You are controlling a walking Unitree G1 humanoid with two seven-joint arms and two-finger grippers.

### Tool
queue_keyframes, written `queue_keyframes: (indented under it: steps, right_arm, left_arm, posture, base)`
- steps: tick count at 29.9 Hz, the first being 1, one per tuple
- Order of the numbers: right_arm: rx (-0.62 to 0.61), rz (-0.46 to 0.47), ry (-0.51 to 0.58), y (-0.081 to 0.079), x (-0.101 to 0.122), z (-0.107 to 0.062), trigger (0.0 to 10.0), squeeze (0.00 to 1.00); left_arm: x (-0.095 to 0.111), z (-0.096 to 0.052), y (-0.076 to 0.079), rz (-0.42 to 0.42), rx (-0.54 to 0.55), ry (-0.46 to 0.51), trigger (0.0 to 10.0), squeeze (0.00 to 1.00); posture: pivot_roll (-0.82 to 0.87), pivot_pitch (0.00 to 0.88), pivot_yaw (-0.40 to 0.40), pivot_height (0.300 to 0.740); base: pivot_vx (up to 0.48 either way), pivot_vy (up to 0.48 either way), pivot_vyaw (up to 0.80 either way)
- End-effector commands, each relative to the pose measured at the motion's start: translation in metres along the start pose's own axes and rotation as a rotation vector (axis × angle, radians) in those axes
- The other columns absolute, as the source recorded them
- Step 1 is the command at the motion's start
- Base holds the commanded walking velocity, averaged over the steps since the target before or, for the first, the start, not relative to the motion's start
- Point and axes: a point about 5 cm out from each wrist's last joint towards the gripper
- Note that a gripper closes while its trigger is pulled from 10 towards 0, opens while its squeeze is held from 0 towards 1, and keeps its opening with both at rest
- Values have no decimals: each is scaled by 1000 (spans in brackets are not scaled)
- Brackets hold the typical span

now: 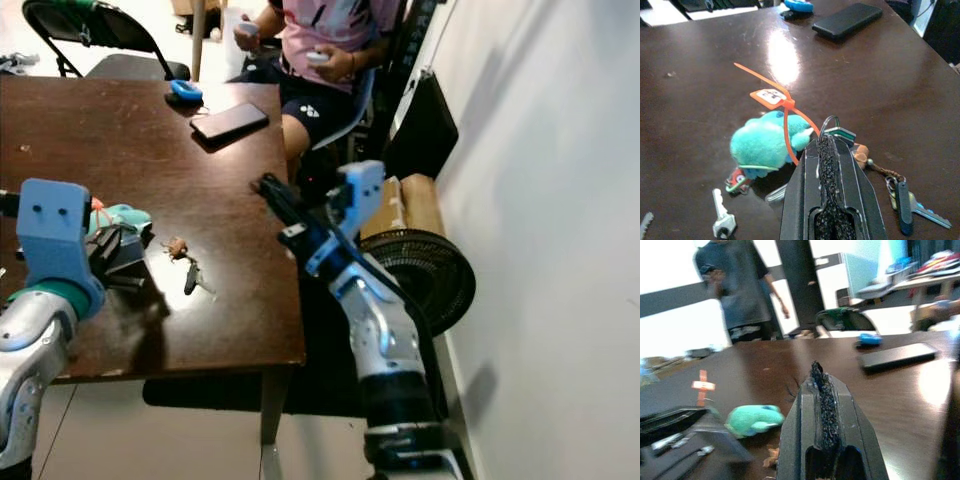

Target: Hang keys on a hook

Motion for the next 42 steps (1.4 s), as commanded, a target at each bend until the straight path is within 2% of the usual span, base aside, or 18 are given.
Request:
queue_keyframes:
  steps: [1,4,6,7,13,16,32,42]
  right_arm:
    - [-49,-61,-12,5,-1,-8,10000,0]
    - [-96,-106,-25,9,-2,-13,10000,0]
    - [-109,-120,-23,9,-2,-12,10000,0]
    - [-117,-129,-14,7,1,-6,10000,0]
    - [-126,-102,-13,1,-1,0,10000,0]
    - [-122,-60,-41,-10,-8,2,10000,0]
    - [-149,-26,-93,-10,-17,7,10000,0]
    - [-141,-57,-104,-10,-20,8,10000,0]
  left_arm:
    - [1,-2,-3,25,2,17,10000,0]
    - [5,0,-7,34,9,33,10000,0]
    - [7,2,-8,39,14,39,10000,0]
    - [7,5,-9,36,19,43,10000,0]
    - [5,5,-9,26,25,41,10000,0]
    - [4,5,-11,24,30,44,10000,0]
    - [4,6,-12,19,35,56,10000,0]
    - [4,6,-12,18,39,57,10000,0]
  posture:
    - [186,149,37,740]
    - [185,143,43,740]
    - [182,134,46,740]
    - [184,128,47,740]
    - [188,123,46,740]
    - [196,118,41,740]
    - [200,100,38,740]
    - [205,94,37,740]
  base:
    - [0,0,0]
    - [0,0,0]
    - [0,0,0]
    - [0,0,0]
    - [-307,0,0]
    - [-325,0,0]
    - [-329,0,0]
    - [-335,0,0]
Point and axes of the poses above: a point about 5 cm out from each wrist's last joint towards the gripper, its own z axis pointing out of the wrist towards the gripper, its own x axis along the axis of the wrist's last joint, y = z × x, and after that the axes turned 14 degrees about -z, right-handed
